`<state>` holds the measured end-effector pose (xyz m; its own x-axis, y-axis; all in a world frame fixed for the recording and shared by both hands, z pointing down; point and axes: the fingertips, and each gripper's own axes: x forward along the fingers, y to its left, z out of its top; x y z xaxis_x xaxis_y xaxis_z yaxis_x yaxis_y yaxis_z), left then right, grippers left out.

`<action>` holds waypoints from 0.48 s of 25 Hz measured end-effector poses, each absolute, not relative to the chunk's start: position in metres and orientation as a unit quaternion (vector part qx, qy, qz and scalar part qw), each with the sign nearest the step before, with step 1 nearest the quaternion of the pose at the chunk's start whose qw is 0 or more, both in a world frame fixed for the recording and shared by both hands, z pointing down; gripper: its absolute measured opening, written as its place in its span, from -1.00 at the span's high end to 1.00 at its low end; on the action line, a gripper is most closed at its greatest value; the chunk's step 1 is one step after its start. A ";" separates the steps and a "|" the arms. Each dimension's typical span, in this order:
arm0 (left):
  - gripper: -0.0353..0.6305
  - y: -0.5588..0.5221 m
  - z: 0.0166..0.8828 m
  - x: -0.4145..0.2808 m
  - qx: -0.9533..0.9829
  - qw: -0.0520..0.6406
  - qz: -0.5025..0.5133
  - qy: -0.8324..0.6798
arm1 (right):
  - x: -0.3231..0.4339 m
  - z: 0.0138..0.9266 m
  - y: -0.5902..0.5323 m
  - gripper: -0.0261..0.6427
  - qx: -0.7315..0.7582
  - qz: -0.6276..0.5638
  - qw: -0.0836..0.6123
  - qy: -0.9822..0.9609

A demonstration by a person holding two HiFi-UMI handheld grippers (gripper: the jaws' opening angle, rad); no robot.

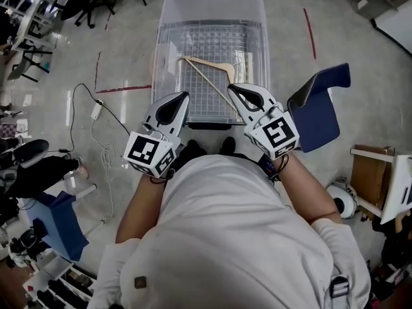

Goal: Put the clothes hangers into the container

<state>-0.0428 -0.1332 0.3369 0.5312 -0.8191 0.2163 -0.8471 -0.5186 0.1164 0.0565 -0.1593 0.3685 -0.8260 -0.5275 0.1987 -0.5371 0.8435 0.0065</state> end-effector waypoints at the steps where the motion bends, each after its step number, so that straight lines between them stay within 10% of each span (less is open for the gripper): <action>1: 0.84 -0.130 0.341 -0.044 0.870 0.105 0.069 -0.477 | 0.056 0.371 -0.156 0.86 0.279 0.028 0.096 -0.955; 12: 0.84 -0.089 0.326 -0.097 0.893 0.096 0.076 -0.432 | 0.022 0.353 -0.112 0.86 0.344 0.037 0.099 -0.933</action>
<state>-0.0966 -0.0890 0.3258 0.6149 -0.7576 0.2189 -0.7868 -0.6081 0.1054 0.0222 -0.1123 0.3531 -0.7436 -0.6346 0.2106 -0.6494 0.7604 -0.0015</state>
